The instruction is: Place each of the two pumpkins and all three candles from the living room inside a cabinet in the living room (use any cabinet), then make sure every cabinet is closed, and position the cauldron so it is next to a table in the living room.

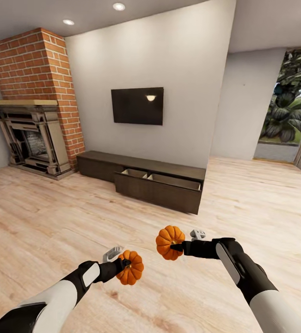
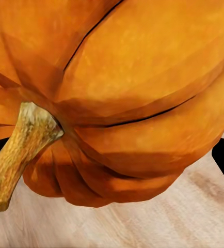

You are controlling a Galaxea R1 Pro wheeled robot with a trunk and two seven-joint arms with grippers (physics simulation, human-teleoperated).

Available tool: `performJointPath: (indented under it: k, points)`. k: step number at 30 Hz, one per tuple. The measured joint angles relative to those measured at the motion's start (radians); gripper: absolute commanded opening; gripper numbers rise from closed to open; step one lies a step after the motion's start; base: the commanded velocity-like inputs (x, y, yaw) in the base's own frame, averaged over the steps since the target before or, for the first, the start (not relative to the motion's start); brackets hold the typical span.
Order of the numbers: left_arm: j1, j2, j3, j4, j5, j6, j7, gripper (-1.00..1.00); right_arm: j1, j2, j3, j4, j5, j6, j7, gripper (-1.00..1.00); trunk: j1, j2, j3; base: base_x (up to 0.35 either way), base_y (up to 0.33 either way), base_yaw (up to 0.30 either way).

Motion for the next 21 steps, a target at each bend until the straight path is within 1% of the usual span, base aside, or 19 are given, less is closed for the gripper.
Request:
performJointPath:
  k: [21]
  points:
    - [0.0,0.0,0.0,0.001,0.0,0.002,0.0,-1.0,0.0,0.0,-0.001,0.0,0.0,0.0,0.002,-1.0,-0.081,0.147,0.066,0.156,0.0,0.0]
